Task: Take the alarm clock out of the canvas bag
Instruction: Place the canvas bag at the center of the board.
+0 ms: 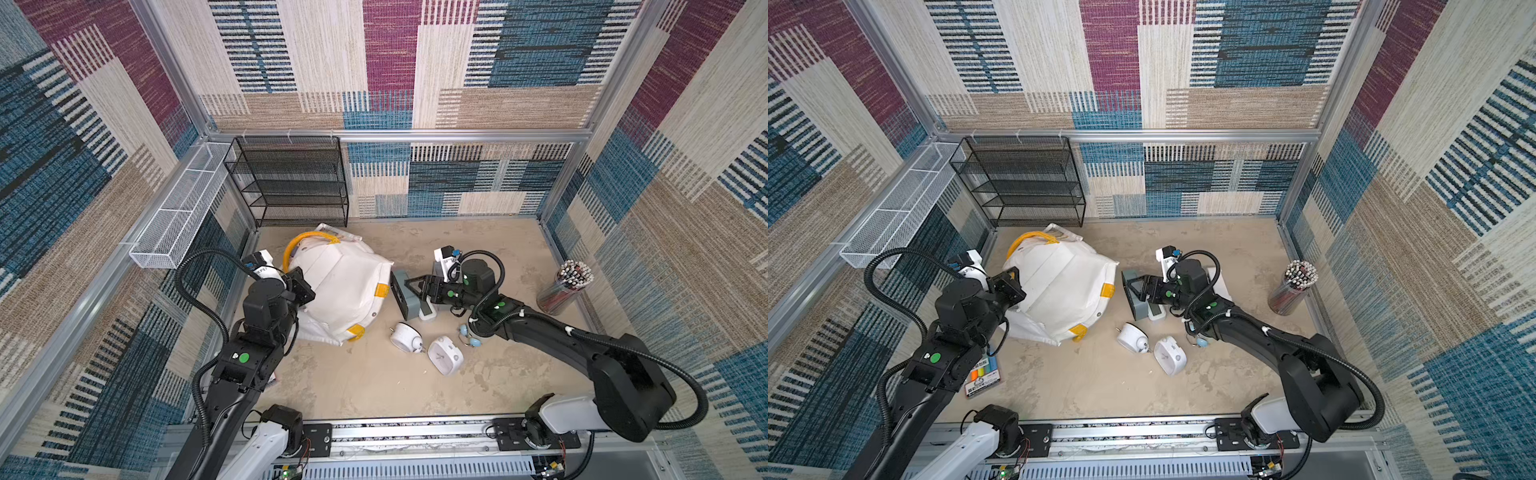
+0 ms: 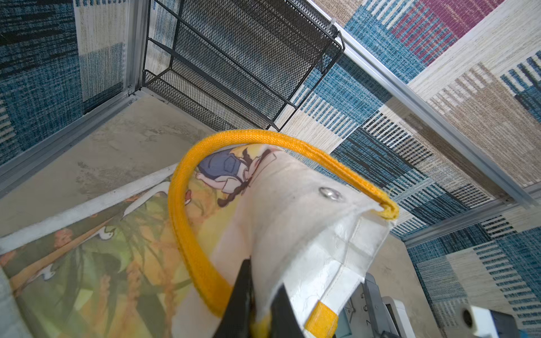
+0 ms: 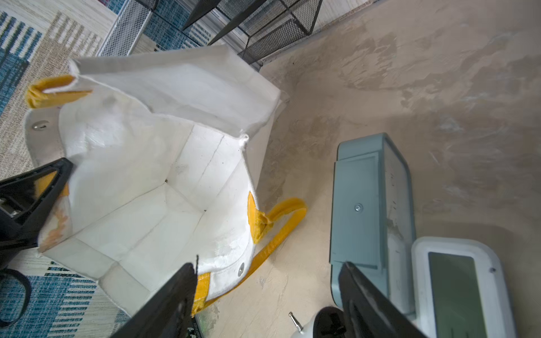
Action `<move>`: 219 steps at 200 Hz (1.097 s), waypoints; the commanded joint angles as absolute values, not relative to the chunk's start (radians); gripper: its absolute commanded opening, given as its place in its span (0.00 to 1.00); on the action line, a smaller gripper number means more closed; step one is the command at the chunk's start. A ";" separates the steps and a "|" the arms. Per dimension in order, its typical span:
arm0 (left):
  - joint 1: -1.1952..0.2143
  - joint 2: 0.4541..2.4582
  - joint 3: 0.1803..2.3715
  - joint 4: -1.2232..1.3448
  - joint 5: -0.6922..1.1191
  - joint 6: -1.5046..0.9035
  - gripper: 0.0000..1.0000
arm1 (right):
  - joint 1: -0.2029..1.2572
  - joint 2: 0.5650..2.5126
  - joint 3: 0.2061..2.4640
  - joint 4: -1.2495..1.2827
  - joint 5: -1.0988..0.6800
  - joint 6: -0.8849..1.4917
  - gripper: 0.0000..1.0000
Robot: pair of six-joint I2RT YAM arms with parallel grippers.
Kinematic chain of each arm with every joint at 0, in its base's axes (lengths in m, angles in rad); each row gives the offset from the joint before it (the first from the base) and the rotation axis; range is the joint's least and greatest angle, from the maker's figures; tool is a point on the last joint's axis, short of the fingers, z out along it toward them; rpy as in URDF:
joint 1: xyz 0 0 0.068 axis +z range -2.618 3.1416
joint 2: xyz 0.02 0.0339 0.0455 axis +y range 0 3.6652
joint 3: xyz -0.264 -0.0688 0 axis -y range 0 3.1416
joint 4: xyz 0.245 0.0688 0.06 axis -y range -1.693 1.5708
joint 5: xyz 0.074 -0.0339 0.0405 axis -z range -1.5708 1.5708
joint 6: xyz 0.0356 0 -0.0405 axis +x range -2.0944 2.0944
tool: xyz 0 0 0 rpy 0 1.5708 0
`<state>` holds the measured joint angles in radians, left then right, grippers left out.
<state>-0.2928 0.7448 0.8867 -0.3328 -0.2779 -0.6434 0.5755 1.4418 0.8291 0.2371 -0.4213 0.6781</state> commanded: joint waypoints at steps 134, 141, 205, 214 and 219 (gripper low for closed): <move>-0.291 0.741 0.905 -0.213 -0.255 -0.687 0.00 | 0.627 1.754 1.123 0.314 -0.554 0.637 0.44; -0.290 0.745 0.905 -0.212 -0.252 -0.689 0.00 | 0.627 1.753 1.129 0.320 -0.563 0.642 0.41; -0.290 0.784 0.929 -0.216 -0.222 -0.674 0.00 | 0.626 1.741 1.243 0.337 -0.661 0.680 0.11; -0.290 0.790 0.936 -0.224 -0.219 -0.670 0.00 | 0.626 1.743 1.264 0.324 -0.663 0.678 0.09; -0.288 0.795 0.939 -0.229 -0.218 -0.669 0.00 | 0.626 1.745 1.276 0.316 -0.663 0.677 0.07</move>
